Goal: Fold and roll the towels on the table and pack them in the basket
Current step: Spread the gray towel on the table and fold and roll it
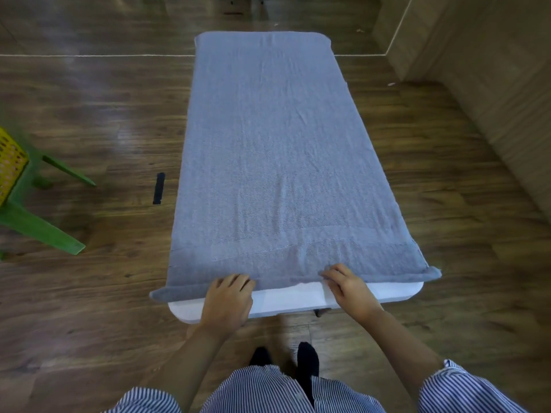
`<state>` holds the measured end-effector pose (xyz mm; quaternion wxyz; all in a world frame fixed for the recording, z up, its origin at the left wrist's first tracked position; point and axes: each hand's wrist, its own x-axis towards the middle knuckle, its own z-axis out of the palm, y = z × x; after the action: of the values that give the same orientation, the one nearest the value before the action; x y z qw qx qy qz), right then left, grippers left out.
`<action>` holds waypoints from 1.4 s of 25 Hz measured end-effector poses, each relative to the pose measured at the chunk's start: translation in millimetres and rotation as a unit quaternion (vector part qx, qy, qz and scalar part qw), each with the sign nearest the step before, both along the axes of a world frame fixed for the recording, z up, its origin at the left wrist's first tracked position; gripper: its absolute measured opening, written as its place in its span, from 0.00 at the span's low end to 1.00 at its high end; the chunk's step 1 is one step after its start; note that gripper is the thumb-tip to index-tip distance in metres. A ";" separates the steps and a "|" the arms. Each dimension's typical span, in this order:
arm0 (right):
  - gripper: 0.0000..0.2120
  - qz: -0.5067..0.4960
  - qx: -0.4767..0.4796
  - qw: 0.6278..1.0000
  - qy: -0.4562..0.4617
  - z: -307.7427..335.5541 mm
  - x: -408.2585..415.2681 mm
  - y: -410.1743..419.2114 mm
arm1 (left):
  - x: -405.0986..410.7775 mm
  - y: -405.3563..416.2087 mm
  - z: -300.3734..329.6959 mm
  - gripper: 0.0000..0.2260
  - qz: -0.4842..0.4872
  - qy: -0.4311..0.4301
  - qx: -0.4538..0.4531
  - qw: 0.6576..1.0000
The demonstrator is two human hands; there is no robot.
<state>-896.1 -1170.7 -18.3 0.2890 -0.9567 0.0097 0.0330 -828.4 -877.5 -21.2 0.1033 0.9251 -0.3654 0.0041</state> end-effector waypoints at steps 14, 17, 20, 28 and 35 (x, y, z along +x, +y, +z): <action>0.16 -0.080 -0.005 0.995 0.056 9.0 -46.0 -114.1 | -4.1 -60.1 -7.3 0.47 -0.070 0.125 0.060 0.988; 0.17 -0.168 -0.041 0.982 0.074 11.5 -63.6 -148.3 | -5.6 -62.4 -9.9 0.51 -0.059 0.170 0.082 0.980; 0.13 -0.162 -0.035 0.984 0.063 16.9 -62.9 -163.0 | -7.2 -61.6 -8.7 0.51 -0.054 0.185 0.103 0.976; 0.03 -0.155 -0.055 0.982 0.095 23.5 -31.3 -176.6 | -11.2 -58.4 -1.6 0.44 -0.033 0.108 0.045 0.993; 0.15 -0.146 -0.065 0.986 0.045 13.4 -52.6 -163.4 | -19.3 -7.9 -6.2 0.18 0.040 -0.010 0.004 0.999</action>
<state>-948.8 -1334.1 -4.9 0.2276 -0.9593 0.1641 0.0330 -847.7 -885.4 -27.4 0.0959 0.9393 -0.3291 0.0162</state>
